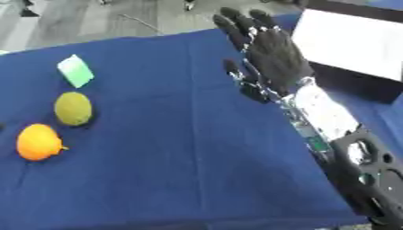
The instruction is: Pick up the objects with one hand, pass them to the other hand, and then place them into the box on the other side of the table.
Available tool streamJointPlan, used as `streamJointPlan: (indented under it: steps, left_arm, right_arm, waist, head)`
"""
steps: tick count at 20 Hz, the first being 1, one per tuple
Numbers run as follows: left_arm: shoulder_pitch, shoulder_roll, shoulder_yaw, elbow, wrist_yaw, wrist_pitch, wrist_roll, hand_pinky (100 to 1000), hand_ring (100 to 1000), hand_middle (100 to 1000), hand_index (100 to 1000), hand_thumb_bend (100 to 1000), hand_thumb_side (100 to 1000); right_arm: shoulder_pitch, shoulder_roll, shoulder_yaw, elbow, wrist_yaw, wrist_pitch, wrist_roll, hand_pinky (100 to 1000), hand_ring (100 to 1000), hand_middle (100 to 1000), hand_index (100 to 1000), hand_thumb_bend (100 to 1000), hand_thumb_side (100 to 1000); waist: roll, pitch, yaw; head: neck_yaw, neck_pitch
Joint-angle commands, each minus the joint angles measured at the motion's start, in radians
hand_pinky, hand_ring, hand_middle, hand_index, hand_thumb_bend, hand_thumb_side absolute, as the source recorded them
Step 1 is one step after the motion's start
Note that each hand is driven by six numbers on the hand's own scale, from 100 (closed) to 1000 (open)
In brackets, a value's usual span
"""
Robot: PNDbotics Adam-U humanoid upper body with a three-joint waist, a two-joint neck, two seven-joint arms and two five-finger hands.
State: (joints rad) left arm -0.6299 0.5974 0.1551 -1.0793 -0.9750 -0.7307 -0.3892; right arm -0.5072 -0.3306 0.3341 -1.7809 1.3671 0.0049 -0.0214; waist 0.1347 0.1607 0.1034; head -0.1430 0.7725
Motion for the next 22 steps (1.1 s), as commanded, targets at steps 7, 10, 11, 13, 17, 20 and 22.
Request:
streamJointPlan:
  steps: [7,10,11,13,17,20,22]
  left_arm:
    - [-0.02,-0.016,-0.022,0.232,-0.522,-0.176,0.382,806,795,846,919,657,511]
    - [-0.016,-0.03,0.025,0.259,-0.594,-0.176,0.618,790,780,822,900,590,448]
    - [-0.014,-0.032,0.035,0.268,-0.617,-0.176,0.682,782,767,811,895,580,414]
    - [-0.015,-0.04,0.07,0.277,-0.63,-0.176,0.807,768,748,792,881,566,377]
    - [-0.011,-0.046,0.082,0.31,-0.695,-0.168,0.916,763,743,783,878,523,408]
    - [-0.011,-0.054,0.078,0.336,-0.764,-0.166,0.93,753,726,764,861,508,405]
    - [-0.009,-0.066,0.082,0.349,-0.779,-0.166,0.951,741,688,730,833,460,377]
  right_arm:
    - [-0.015,-0.004,-0.005,-0.011,-0.008,0.001,-0.006,885,689,925,1000,130,100]
    - [-0.015,-0.006,-0.007,-0.011,-0.008,0.004,-0.006,885,689,922,1000,124,100]
    - [-0.015,-0.006,-0.007,-0.011,-0.008,0.005,-0.006,885,688,922,1000,119,100]
    - [-0.014,-0.006,-0.009,-0.01,-0.009,0.007,-0.007,884,690,922,1000,105,100]
    - [-0.017,-0.006,-0.01,-0.011,-0.011,0.008,-0.007,884,690,921,1000,100,100]
    - [-0.018,-0.005,-0.011,-0.011,-0.014,0.009,-0.007,884,689,921,1000,100,100]
    - [-0.019,-0.005,-0.011,-0.01,-0.015,0.008,-0.006,884,690,921,1000,100,100]
  waist:
    - [-0.003,-0.012,-0.001]
    - [-0.006,-0.012,0.002]
    - [-0.006,-0.012,0.002]
    - [-0.008,-0.011,0.003]
    - [-0.01,-0.008,0.001]
    - [-0.011,-0.006,0.001]
    - [-0.011,-0.006,0.001]
  head:
    - [-0.003,-0.003]
    - [-0.006,-0.003]
    - [-0.007,-0.003]
    - [-0.007,-0.003]
    - [-0.006,-0.003]
    - [-0.005,-0.003]
    - [-0.004,-0.003]
